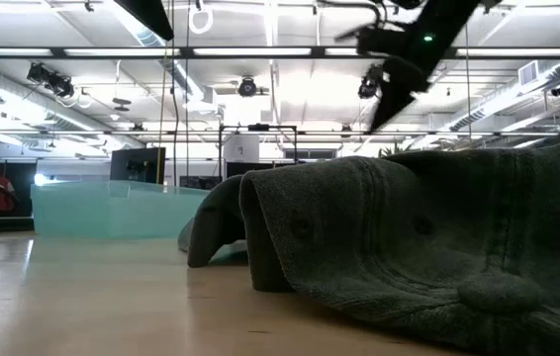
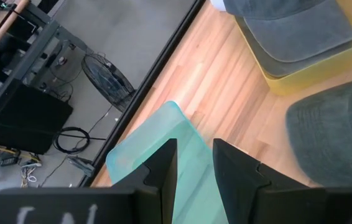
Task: Pick & Place hat
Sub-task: Put the blue cap into the yellow basket
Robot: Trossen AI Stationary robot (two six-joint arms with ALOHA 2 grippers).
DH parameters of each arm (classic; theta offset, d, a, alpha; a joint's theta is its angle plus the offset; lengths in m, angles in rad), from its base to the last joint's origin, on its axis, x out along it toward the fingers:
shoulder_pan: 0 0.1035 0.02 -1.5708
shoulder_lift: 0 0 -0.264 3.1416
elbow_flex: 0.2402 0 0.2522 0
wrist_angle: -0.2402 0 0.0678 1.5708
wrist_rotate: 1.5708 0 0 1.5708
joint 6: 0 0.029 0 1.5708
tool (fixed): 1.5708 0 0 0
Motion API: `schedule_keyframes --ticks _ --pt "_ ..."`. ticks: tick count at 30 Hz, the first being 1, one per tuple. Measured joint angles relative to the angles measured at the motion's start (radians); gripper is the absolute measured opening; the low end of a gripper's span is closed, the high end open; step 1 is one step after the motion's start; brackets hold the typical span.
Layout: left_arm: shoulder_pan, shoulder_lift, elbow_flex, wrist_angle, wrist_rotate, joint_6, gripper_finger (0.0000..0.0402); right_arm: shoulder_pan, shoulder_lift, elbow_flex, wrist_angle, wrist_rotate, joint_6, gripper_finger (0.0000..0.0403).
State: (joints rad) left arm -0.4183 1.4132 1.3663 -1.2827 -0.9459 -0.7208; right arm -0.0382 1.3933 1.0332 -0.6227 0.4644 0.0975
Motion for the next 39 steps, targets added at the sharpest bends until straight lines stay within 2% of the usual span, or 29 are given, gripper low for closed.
schedule_keyframes --ticks 3,7,9,11,13,15,21,25,27,31,39 --pt "0.000 0.000 0.000 0.000 0.000 0.000 0.0105 -0.040 0.004 -0.009 0.169 0.041 -0.082 0.0143" --pt "0.000 0.000 0.000 0.000 0.000 0.000 0.0105 -0.123 0.028 -0.021 0.249 0.039 -0.124 0.0083" --pt "0.000 0.000 0.000 -0.001 0.000 0.001 0.0105 -0.166 0.050 -0.022 0.243 0.006 -0.123 0.0041" --pt "0.000 0.000 0.000 -0.003 0.000 0.002 0.0105 -0.205 0.084 -0.022 0.240 -0.074 -0.121 0.0011" --pt "0.000 0.000 0.000 -0.003 0.000 0.002 0.0105 -0.232 0.120 -0.023 0.239 -0.133 -0.108 0.0012" --pt "0.000 0.000 0.000 -0.003 0.000 0.002 0.0105 -0.247 0.159 -0.023 0.231 -0.143 -0.083 0.0012" --pt "0.000 0.000 0.000 -0.007 0.000 0.002 0.0105 -0.256 0.228 -0.023 0.063 -0.106 -0.056 0.0006" --pt "0.000 0.000 0.000 -0.016 0.000 0.002 0.0105 -0.253 0.220 -0.023 -0.012 -0.041 0.005 0.0003" --pt "0.001 0.000 0.000 -0.016 0.000 0.002 0.0105 -0.255 0.217 -0.023 -0.017 -0.069 0.029 0.0003" --pt "0.001 0.000 0.000 -0.016 0.000 0.002 0.0105 -0.262 0.217 -0.023 -0.008 -0.205 0.025 0.0002" --pt "0.000 0.000 0.000 -0.013 0.036 0.000 0.0098 -0.228 0.151 0.018 -0.093 -0.194 0.022 0.0003"
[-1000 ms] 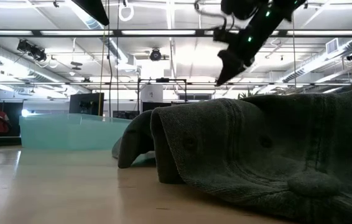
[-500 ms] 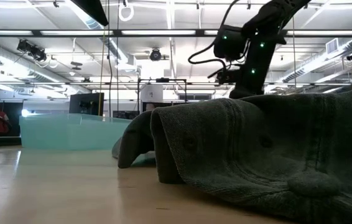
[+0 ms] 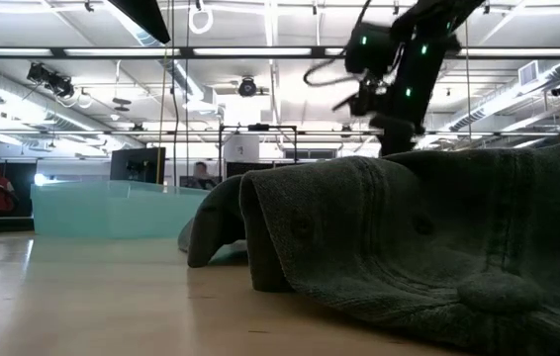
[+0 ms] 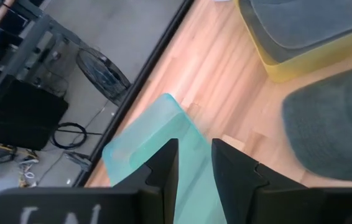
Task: Pick & Place hat
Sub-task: Put the blue cap into the yellow basket, then put the right black cap into the blue basket
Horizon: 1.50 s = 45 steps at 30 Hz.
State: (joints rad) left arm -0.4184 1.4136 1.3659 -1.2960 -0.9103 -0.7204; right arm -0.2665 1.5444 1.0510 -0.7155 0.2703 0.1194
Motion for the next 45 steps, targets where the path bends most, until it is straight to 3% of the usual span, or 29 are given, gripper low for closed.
schedule_keyframes --ticks 8,12,20,24,28,32,38,45 --pt "-0.065 0.000 0.000 0.051 0.006 -0.010 0.0077 0.104 -0.193 0.081 -0.041 0.002 -0.060 0.0003" --pt "-0.120 0.000 0.000 0.049 0.006 -0.097 0.0076 0.193 -0.274 0.081 -0.021 -0.012 -0.101 0.0004" --pt "-0.205 -0.035 0.000 -0.179 0.081 -0.299 0.0118 0.285 -0.263 0.081 0.034 -0.017 -0.085 0.0043" --pt "-0.203 -0.064 0.000 -0.239 0.222 -0.408 0.0157 0.284 -0.217 0.081 0.089 -0.018 -0.143 0.0074" --pt "-0.212 -0.059 0.000 -0.167 0.392 -0.545 0.0186 0.271 -0.168 0.081 0.242 -0.017 -0.216 0.0094" --pt "-0.265 0.016 0.000 -0.033 0.497 -0.657 0.0186 0.260 -0.127 0.081 0.399 -0.017 -0.271 0.0099" --pt "-0.362 0.191 0.000 0.154 0.669 -0.899 0.0175 0.239 -0.093 0.080 0.391 -0.017 -0.361 0.0079" --pt "-0.442 0.363 -0.001 0.134 0.956 -1.191 0.0175 0.232 -0.084 0.079 0.380 -0.018 -0.305 0.0062"
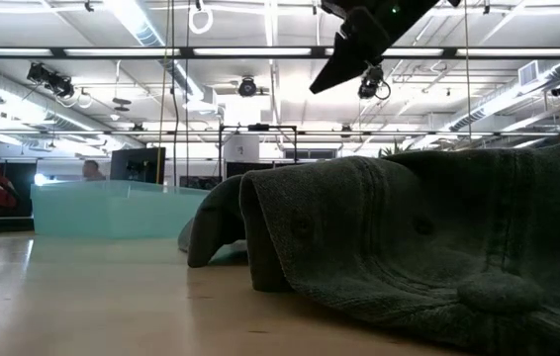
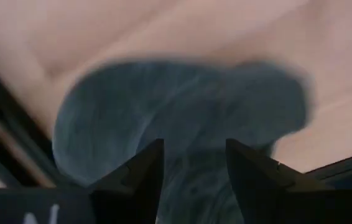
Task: Pick & Place hat
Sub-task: Put the right black cap into the blue basket
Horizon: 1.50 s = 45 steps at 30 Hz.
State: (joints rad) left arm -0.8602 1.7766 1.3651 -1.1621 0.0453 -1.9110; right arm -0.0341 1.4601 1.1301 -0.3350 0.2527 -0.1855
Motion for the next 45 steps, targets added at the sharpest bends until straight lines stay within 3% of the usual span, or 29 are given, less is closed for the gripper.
schedule_keyframes --ticks 3,7,13,22,29,39,42,45 --pt "-0.039 0.037 0.000 0.022 0.079 -0.055 0.0175 0.000 0.000 0.000 0.015 -0.001 0.006 0.0061" --pt "-0.089 0.067 0.000 0.111 0.069 -0.153 0.0175 0.000 0.000 0.000 0.022 0.000 0.017 0.0062" --pt "-0.136 0.116 0.000 0.108 0.079 -0.241 0.0174 0.000 0.000 0.000 0.027 -0.001 0.015 0.0086" --pt "-0.118 0.095 0.033 0.081 0.088 -0.176 0.0164 0.000 0.000 0.000 0.052 -0.001 -0.011 0.0148" --pt "-0.132 0.094 0.083 -0.044 0.093 -0.193 0.0156 0.000 0.000 0.000 0.051 -0.003 -0.014 0.0167" --pt "-0.170 0.093 -0.069 0.065 0.069 -0.226 0.0155 0.000 0.000 0.000 0.049 -0.003 -0.014 0.0160" --pt "-0.157 0.092 -0.099 0.095 0.063 -0.178 0.0134 0.000 0.000 0.000 0.049 -0.003 -0.014 0.0160" --pt "-0.145 0.093 -0.100 0.098 0.056 -0.058 0.0089 0.000 0.000 0.000 0.049 -0.004 -0.014 0.0160"
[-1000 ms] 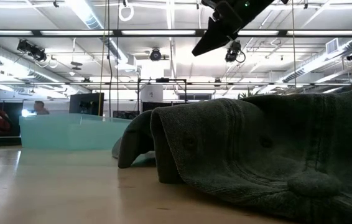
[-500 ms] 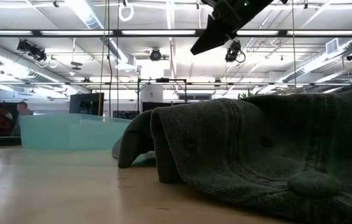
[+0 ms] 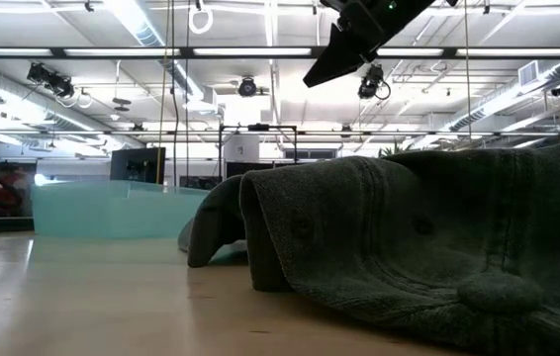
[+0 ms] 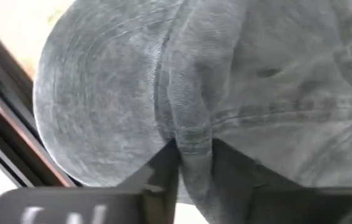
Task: Pick & Place hat
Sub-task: Put the right black cap into the blue basket
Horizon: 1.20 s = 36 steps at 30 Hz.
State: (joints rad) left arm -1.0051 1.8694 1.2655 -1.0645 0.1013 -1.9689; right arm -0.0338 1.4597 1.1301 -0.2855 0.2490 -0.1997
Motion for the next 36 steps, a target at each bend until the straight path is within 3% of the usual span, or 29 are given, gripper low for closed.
schedule_keyframes --ticks 4,9,15,20,25,28,36 --pt "0.033 -0.005 -0.001 -0.025 -0.007 0.073 0.0015 0.000 0.000 0.000 0.000 -0.004 0.000 0.0159" --pt "0.099 -0.070 -0.002 -0.077 -0.045 0.202 0.0011 0.000 0.000 0.000 0.001 -0.007 0.000 0.0159" --pt "0.191 -0.197 -0.001 -0.304 -0.238 0.509 0.0011 0.000 0.000 0.000 0.001 -0.007 0.000 0.0159" --pt "0.271 -0.300 -0.002 -0.498 -0.494 0.865 0.0010 0.000 -0.001 0.000 0.001 -0.007 -0.009 0.0159" --pt "0.377 -0.388 -0.001 -0.494 -0.755 1.421 0.0010 0.000 -0.001 0.000 0.001 -0.006 -0.030 0.0159" --pt "0.478 -0.413 -0.001 -0.503 -0.776 1.692 0.0010 0.000 -0.001 0.000 0.001 -0.006 -0.029 0.0159" --pt "0.830 -0.446 -0.001 -0.486 -0.799 2.089 0.0010 0.000 -0.001 0.000 0.002 -0.006 -0.027 0.0159"
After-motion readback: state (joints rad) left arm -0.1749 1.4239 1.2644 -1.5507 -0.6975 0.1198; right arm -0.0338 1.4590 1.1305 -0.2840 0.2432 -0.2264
